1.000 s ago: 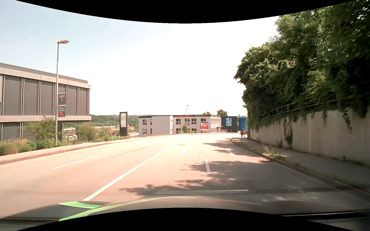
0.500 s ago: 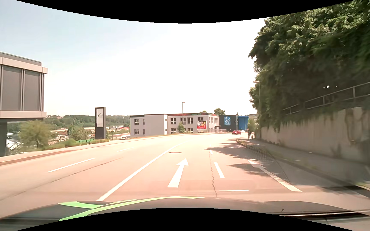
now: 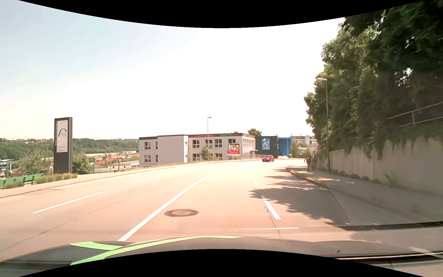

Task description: Follow the waypoints while adhering to traffic rules and regulations

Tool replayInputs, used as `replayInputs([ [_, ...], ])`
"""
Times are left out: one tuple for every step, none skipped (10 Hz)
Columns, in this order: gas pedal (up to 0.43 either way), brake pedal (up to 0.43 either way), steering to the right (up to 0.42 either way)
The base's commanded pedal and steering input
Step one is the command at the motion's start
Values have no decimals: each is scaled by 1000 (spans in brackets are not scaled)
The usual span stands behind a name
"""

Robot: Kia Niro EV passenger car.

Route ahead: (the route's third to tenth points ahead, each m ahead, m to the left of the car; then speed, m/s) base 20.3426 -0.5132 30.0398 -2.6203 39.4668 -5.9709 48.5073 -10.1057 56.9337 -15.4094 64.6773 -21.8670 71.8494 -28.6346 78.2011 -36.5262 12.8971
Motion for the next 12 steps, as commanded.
replayInputs([
  [0, 0, 34],
  [0, 0, 34],
  [0, 0, 36],
  [0, 0, 39],
  [0, 0, 41],
  [0, 0, 41],
  [0, 0, 42],
  [0, 0, 42],
  [0, 0, 43],
  [0, 0, 43],
  [0, 0, 43],
  [0, 0, 43],
])
